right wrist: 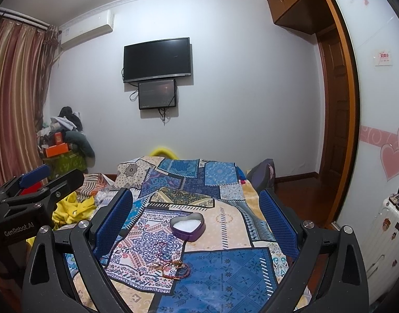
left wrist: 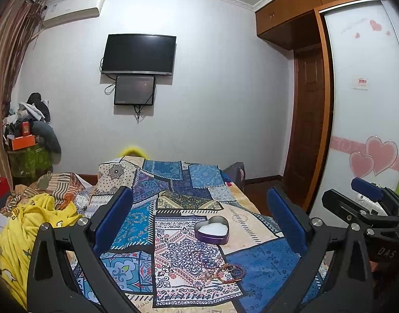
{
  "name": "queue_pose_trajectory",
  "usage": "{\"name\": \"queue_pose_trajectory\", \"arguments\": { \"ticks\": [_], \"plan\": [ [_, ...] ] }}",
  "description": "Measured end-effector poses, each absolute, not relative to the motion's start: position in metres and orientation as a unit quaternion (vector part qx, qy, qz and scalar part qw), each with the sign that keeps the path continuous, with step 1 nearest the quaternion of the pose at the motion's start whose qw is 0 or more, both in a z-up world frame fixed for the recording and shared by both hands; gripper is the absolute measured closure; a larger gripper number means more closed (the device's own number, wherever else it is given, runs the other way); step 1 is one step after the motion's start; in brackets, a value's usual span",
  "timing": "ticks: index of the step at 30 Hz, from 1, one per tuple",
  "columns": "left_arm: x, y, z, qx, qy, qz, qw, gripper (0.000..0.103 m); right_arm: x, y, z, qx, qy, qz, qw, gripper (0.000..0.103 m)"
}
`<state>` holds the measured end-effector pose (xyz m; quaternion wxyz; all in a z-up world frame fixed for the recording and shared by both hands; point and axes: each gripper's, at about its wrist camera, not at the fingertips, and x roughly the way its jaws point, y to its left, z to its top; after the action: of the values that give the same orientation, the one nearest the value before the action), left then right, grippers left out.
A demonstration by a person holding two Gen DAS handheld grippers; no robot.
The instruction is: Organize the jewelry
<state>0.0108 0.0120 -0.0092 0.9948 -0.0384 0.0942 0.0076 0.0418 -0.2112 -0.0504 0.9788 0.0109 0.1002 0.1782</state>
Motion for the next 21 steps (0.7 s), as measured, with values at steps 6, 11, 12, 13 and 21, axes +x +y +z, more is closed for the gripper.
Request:
{"name": "queue_pose_trajectory", "arguments": {
  "ticks": [6,11,12,13,21],
  "plan": [
    [0.0093,0.0133,-0.0099,-0.039,0.094,0.007,0.995,0.0,0.0417,-0.2107,-0.0503,0.011,0.101,0.178,0.979,0.006],
    [0.009,0.013,-0.0099,-0.039,0.094,0.007,0.995,0.0,0.0419,-0.2111,-0.0509,0.011,0.101,0.178,0.979,0.006],
    [0.0086,0.0132,-0.01,-0.039,0.094,0.007,0.995,0.0,0.0413,-0.211,-0.0511,0.011,0.102,0.178,0.979,0.006],
    [0.0088,0.0135,-0.0098,-0.039,0.094,0.007,0.995,0.0,0.0414,-0.2109,-0.0511,0.011,0.102,0.178,0.979,0.006],
    [0.0087,0.0139,-0.0098,-0.04,0.095,0.006,0.995,0.0,0.0411,-0.2108,-0.0508,0.011,0.102,0.178,0.979,0.006]
  ]
}}
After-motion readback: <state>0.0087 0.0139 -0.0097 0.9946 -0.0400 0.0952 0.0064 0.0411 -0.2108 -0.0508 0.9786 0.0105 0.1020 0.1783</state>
